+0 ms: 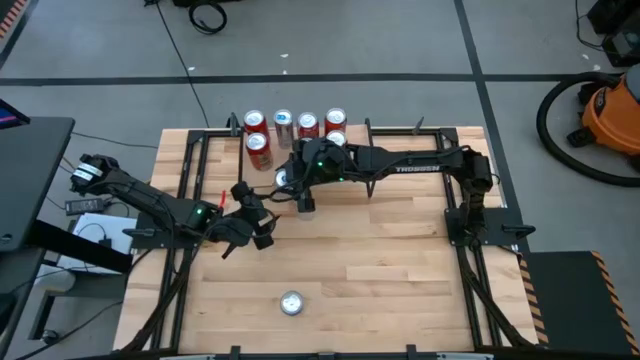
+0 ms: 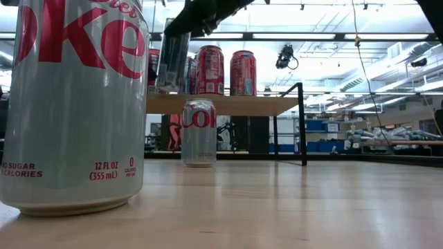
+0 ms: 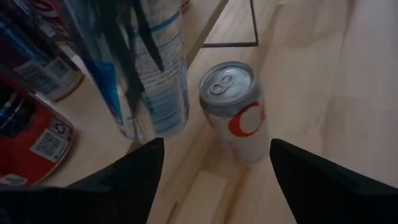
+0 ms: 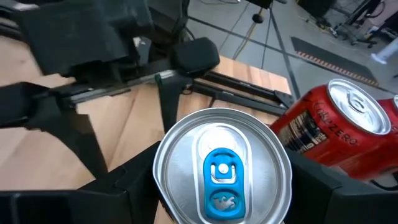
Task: Place canned beverage on shelf
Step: Put the blue soda can on the shelf
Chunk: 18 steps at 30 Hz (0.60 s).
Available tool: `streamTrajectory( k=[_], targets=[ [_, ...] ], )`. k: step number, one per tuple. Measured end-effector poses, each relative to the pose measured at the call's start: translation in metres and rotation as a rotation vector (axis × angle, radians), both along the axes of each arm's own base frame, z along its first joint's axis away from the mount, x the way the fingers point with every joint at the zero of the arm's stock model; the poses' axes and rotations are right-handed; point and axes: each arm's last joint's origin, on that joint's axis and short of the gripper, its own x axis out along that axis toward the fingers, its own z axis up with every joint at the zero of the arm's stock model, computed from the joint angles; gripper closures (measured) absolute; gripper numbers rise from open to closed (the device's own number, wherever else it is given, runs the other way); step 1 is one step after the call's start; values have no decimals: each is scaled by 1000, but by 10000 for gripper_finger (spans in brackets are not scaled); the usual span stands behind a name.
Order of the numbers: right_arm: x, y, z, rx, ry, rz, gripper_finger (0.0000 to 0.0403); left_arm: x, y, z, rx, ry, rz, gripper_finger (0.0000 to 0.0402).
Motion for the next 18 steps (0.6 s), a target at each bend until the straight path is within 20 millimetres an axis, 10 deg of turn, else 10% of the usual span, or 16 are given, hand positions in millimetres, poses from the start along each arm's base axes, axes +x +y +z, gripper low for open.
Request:
streamTrajectory(
  k=[18],
  targets=[
    [2, -1, -2, -99, 11, -60, 142, 2, 13, -1, -3, 8, 64, 99]
  ],
)
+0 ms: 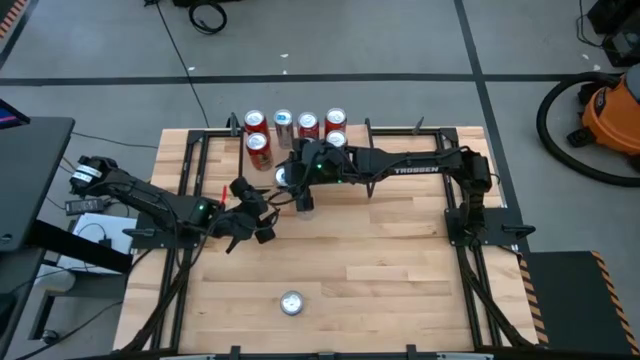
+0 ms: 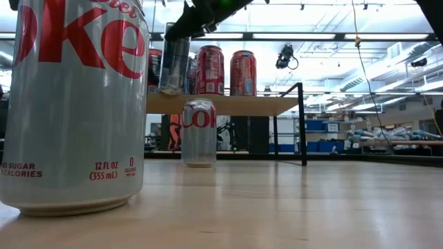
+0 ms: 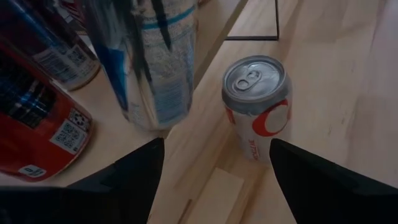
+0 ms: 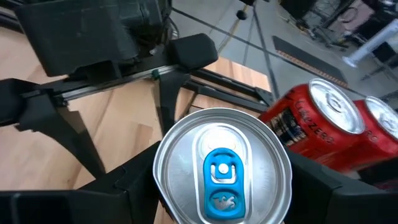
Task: Place canned beverage on shelf
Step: Put the blue soda can on the shelf
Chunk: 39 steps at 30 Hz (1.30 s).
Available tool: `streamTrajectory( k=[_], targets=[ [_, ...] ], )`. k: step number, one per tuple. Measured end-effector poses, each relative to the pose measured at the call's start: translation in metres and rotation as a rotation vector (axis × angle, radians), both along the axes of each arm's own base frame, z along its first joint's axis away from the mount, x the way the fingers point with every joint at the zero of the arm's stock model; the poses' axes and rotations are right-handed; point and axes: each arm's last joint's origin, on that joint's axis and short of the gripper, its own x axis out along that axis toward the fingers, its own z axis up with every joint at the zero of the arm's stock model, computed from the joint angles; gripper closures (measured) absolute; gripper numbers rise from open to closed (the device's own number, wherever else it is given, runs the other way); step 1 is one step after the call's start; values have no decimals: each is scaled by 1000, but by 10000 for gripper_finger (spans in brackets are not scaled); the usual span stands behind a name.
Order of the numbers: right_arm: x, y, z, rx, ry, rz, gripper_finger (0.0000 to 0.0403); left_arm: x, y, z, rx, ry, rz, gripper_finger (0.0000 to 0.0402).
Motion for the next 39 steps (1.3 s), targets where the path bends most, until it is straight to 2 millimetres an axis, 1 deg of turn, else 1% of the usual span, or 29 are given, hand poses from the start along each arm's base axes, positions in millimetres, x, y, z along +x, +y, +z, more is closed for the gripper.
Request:
streamTrajectory(
  k=[9, 17, 24, 39],
  targets=[
    [-1, 1, 0, -2, 11, -31, 142, 0, -1, 0, -23, 5, -25, 99],
    [-2, -7, 0, 40, 8, -70, 128, 2, -1, 1, -37, -14, -36, 99],
    [-3, -9, -2, 19, 26, -73, 111, 2, -1, 1, -31, -13, -41, 99],
    [-2, -11, -2, -33, 27, -96, 109, 2, -1, 1, -30, -15, -37, 99]
  ],
)
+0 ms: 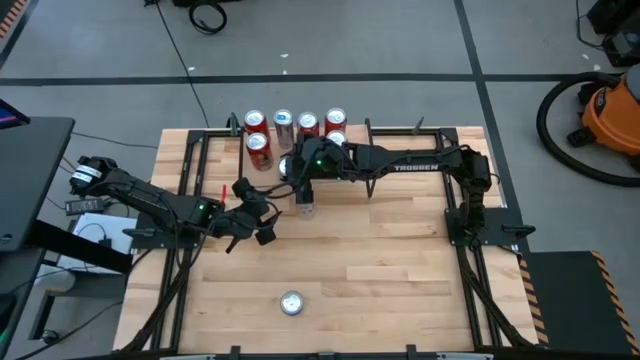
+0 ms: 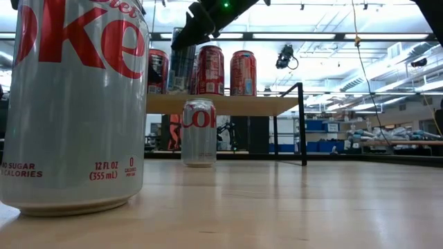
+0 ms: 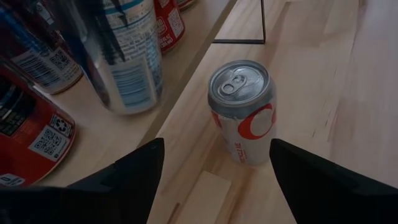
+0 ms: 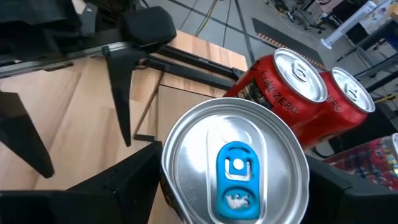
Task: Place canned beverage on shelf
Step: Put the blue soda can on the shelf
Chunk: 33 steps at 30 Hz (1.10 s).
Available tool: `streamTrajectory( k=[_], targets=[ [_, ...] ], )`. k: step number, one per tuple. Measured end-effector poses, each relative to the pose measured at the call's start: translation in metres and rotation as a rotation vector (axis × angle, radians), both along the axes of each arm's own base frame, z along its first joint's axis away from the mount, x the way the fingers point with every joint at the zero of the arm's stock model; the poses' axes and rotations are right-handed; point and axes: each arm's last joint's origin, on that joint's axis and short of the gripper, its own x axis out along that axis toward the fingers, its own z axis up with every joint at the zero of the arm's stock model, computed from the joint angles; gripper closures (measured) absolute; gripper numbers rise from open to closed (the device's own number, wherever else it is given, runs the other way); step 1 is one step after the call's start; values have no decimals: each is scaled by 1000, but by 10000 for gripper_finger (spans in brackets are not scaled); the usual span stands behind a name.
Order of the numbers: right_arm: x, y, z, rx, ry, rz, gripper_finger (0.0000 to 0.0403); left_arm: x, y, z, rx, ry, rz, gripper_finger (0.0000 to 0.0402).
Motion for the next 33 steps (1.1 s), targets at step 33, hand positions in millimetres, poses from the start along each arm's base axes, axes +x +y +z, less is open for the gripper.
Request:
streamTrajectory(
  k=[33],
  targets=[
    [-5, 4, -7, 166, 82, 145, 232, 9, -2, -6, -89, -21, -53, 99]
  ],
)
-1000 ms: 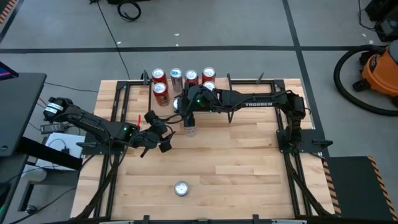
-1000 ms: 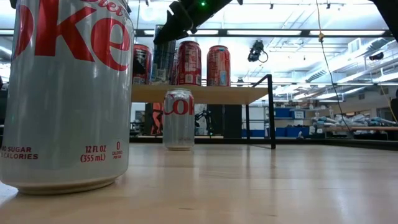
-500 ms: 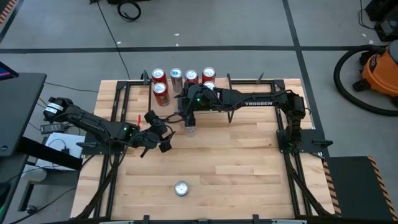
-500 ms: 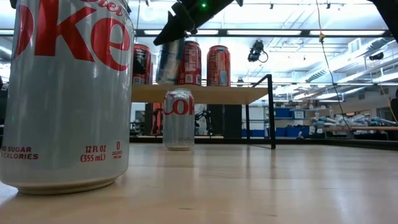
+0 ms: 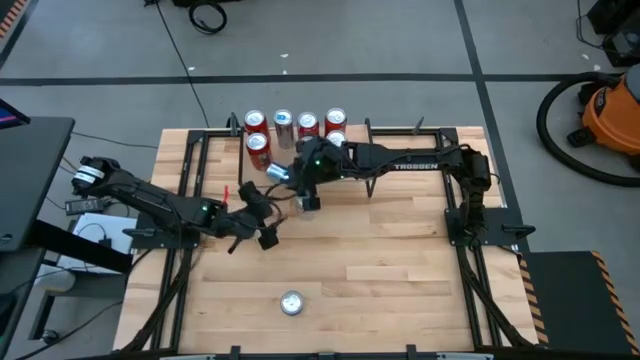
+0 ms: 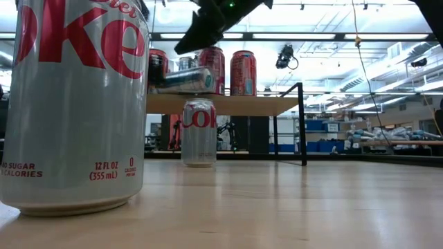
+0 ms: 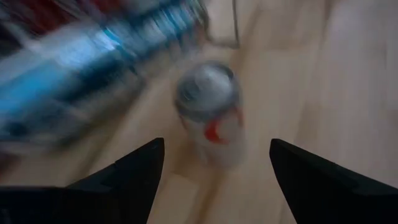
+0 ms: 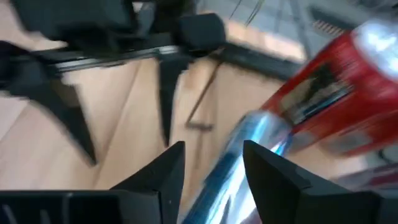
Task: Place canned beverage on shelf
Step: Put the blue soda can on the shelf
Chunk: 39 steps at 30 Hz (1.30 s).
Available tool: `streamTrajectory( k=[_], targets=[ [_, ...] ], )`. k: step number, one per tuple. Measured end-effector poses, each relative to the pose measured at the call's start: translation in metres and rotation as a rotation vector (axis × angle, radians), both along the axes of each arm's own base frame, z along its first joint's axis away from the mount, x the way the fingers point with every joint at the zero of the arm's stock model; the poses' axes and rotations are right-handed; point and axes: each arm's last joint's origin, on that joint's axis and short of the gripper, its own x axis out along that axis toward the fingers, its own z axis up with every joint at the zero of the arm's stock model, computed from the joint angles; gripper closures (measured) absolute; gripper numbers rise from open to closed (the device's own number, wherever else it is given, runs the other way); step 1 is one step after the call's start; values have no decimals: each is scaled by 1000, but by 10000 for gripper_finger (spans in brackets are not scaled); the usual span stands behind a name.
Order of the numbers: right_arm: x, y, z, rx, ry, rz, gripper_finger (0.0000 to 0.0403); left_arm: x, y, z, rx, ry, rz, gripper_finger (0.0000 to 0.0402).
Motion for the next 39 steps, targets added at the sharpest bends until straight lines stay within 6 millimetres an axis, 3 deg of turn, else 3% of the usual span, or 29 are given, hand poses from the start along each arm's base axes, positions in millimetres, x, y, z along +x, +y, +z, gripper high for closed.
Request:
streamTrajectory(
  k=[5, 11, 22, 27, 31, 39],
  targets=[
    [-8, 17, 9, 16, 27, 14, 233, 11, 5, -23, 102, 139, 18, 99],
    [-22, 36, -6, 102, 224, -71, 198, 13, 7, -36, 163, 200, 77, 100],
    [-30, 64, -60, 262, 316, -137, 107, 21, 6, -40, -17, 94, 121, 100],
    [-40, 84, -93, 340, 353, -134, 101, 23, -11, -51, -169, 144, -21, 100],
    [-53, 107, -119, 377, 359, -134, 101, 20, -32, -50, -167, 128, -113, 100],
    [-71, 145, -123, 269, 309, -332, 101, 18, -41, -48, -149, 73, -86, 100]
  ],
)
